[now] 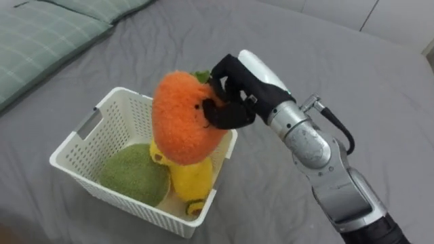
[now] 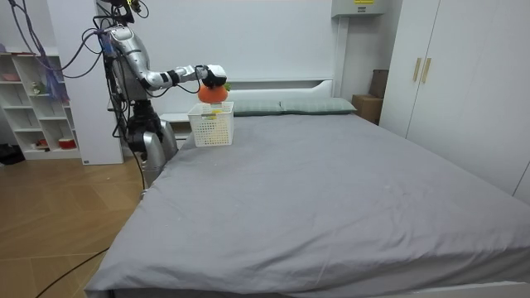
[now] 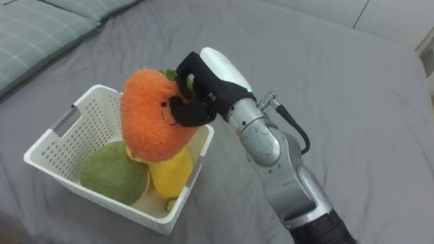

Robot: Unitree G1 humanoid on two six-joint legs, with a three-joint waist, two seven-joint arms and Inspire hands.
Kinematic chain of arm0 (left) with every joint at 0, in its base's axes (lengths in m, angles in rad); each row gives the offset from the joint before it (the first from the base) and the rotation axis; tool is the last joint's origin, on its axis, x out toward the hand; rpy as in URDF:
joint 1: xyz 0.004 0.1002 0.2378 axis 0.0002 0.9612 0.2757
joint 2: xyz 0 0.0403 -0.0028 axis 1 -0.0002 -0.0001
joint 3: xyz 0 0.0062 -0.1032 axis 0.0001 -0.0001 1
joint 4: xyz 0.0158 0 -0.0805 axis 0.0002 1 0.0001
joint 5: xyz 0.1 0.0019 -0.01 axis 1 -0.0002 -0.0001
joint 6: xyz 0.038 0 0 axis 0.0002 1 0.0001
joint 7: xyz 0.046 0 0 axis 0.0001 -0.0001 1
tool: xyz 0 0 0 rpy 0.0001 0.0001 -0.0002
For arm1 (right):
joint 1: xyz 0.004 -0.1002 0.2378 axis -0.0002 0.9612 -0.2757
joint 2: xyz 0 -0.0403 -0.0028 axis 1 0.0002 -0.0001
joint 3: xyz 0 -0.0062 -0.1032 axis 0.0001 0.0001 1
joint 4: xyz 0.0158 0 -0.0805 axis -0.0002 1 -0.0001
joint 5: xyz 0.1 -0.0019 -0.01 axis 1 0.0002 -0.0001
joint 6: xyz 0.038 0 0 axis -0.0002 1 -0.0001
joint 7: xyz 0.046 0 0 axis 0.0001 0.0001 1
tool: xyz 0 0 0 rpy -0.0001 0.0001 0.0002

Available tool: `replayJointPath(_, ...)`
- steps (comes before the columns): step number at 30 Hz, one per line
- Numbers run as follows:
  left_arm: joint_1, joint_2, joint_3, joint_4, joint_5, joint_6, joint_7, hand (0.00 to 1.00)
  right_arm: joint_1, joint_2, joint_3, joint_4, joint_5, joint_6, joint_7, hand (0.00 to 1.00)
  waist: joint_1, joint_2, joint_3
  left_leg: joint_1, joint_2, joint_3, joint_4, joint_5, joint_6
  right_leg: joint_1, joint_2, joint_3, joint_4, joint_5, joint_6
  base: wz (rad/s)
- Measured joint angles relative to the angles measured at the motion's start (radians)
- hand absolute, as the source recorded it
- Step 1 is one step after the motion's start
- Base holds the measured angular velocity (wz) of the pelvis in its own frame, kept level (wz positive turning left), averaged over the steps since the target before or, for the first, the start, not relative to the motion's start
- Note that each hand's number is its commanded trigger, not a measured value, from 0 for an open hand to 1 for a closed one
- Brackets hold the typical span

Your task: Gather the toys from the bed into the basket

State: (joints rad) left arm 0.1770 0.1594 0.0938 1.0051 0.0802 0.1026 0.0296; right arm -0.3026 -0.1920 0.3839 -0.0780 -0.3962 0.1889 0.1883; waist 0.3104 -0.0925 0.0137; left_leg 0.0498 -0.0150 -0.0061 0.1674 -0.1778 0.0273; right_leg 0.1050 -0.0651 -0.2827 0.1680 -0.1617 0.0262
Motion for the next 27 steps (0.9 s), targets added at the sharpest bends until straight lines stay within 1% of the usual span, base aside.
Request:
replayJointPath(1, 0.001, 0.000, 0.000, -0.003, 0.000, 0.004, 0.000, 0.00, 0.000, 0.005, 0.000, 0.000, 0.000, 0.007, 0.000, 0.00, 0.001, -0.002, -0.0003, -0.004, -0.002, -0.005, 0.002, 0.001, 0.001, 0.000, -0.002, -0.005, 0.000, 0.000, 0.000, 0.13)
replayJointPath(5, 0.003, -0.002, -0.001, -0.022, -0.002, 0.021, 0.002, 0.00, 0.000, 0.005, 0.011, 0.000, 0.005, 0.022, 0.000, 0.00, 0.000, -0.004, -0.0013, -0.005, -0.007, -0.015, 0.003, 0.003, 0.004, 0.004, -0.006, -0.019, 0.001, -0.001, 0.001, 0.09)
replayJointPath(8, 0.007, -0.006, -0.001, -0.043, -0.002, 0.022, 0.003, 0.00, 0.000, 0.004, 0.026, 0.001, 0.005, 0.031, 0.001, 0.00, -0.002, -0.005, -0.0017, -0.004, -0.009, -0.019, 0.005, 0.003, 0.004, 0.009, -0.006, -0.020, 0.000, -0.001, 0.002, 0.05)
replayJointPath(10, 0.007, -0.008, -0.001, -0.044, -0.003, 0.022, 0.004, 0.00, 0.001, 0.004, 0.029, 0.009, 0.005, 0.031, 0.005, 0.00, -0.002, -0.004, -0.0014, -0.001, -0.014, -0.019, 0.005, 0.003, 0.004, 0.011, -0.005, -0.020, 0.000, -0.001, 0.002, 0.00)
replayJointPath(15, 0.009, -0.009, -0.001, -0.044, -0.005, 0.022, 0.011, 0.00, 0.001, 0.005, 0.029, 0.060, 0.007, 0.031, 0.013, 0.00, -0.004, -0.002, 0.0000, 0.006, -0.014, -0.019, 0.005, 0.003, 0.004, 0.017, -0.005, -0.020, 0.000, -0.001, 0.002, 0.00)
replayJointPath(21, 0.010, -0.016, -0.001, -0.044, 0.001, 0.022, 0.026, 0.00, 0.001, 0.004, 0.029, 0.069, 0.005, 0.031, 0.028, 0.00, -0.005, 0.005, 0.0047, 0.006, -0.013, -0.018, 0.006, 0.003, 0.004, 0.016, -0.005, -0.017, 0.000, -0.001, 0.002, -0.01)
replayJointPath(27, 0.010, -0.018, -0.001, -0.044, -0.009, 0.022, 0.034, 0.00, 0.002, 0.004, 0.027, 0.069, 0.009, 0.031, 0.043, 0.00, -0.009, 0.006, 0.0056, 0.013, -0.005, -0.006, 0.002, 0.003, 0.004, 0.016, -0.004, -0.003, 0.000, -0.001, 0.002, -0.06)
